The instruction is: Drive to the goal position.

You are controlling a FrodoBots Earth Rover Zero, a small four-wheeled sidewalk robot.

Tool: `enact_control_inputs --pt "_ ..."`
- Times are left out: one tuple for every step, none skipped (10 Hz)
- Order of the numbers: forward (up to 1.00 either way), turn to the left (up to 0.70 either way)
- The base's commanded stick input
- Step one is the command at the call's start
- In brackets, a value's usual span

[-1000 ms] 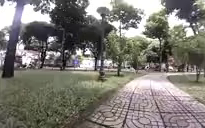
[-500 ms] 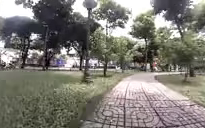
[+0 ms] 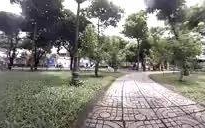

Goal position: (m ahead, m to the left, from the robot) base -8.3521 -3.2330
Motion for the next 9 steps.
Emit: enact_control_inputs --pt "0.0 0.0" --pt "0.0 0.0" --pt "0.0 0.0" --pt "0.0 0.0" --pt "0.0 0.0" --pt "0.0 -0.14" --pt "0.0 -0.45" --pt "0.0 -0.45" --pt "0.0 -0.45"
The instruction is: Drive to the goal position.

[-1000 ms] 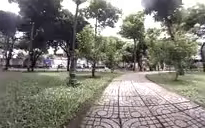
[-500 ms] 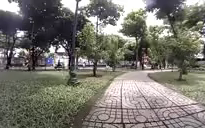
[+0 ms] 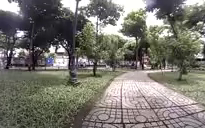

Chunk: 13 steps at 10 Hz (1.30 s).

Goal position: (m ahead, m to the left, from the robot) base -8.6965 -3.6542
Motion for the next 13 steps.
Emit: enact_control_inputs --pt "0.0 -0.45" --pt "0.0 -0.45" --pt "0.0 -0.45" --pt "0.0 -0.45" --pt "0.0 -0.45" --pt "0.0 -0.45" --pt "0.0 -0.45" --pt "0.0 -0.45" --pt "0.0 -0.45" --pt "0.0 -0.45" --pt "0.0 -0.45" --pt "0.0 -0.45" --pt "0.0 -0.45"
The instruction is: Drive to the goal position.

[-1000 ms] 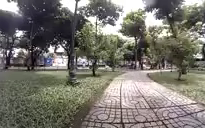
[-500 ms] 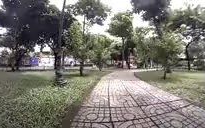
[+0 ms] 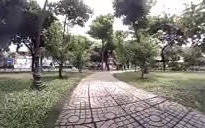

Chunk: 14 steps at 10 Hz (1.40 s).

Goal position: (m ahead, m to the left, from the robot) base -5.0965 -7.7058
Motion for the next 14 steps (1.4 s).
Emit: enact_control_inputs --pt "0.0 -0.45" --pt "0.0 -0.45" --pt "0.0 -0.45" --pt "0.0 -0.45" --pt "0.0 -0.45" --pt "0.0 -0.45" --pt "0.0 -0.35" --pt "0.0 -0.12" --pt "0.0 0.0" --pt "0.0 -0.18" --pt "0.0 -0.45" --pt "0.0 -0.45" --pt "0.0 -0.45" --pt "0.0 -0.45"
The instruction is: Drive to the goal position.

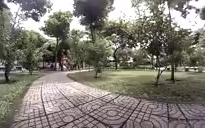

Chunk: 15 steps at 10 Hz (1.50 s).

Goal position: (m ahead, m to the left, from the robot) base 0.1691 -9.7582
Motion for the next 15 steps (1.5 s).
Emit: enact_control_inputs --pt "0.0 -0.45" --pt "0.0 -0.45" --pt "0.0 -0.45" --pt "0.0 -0.45" --pt "0.0 -0.45" --pt "0.0 -0.45" --pt "0.0 -0.45" --pt "0.0 -0.45" --pt "0.0 -0.45" --pt "0.0 -0.45" --pt "0.0 -0.45" --pt "0.0 -0.45" --pt "0.0 -0.45" --pt "0.0 -0.45" --pt "0.0 -0.45"
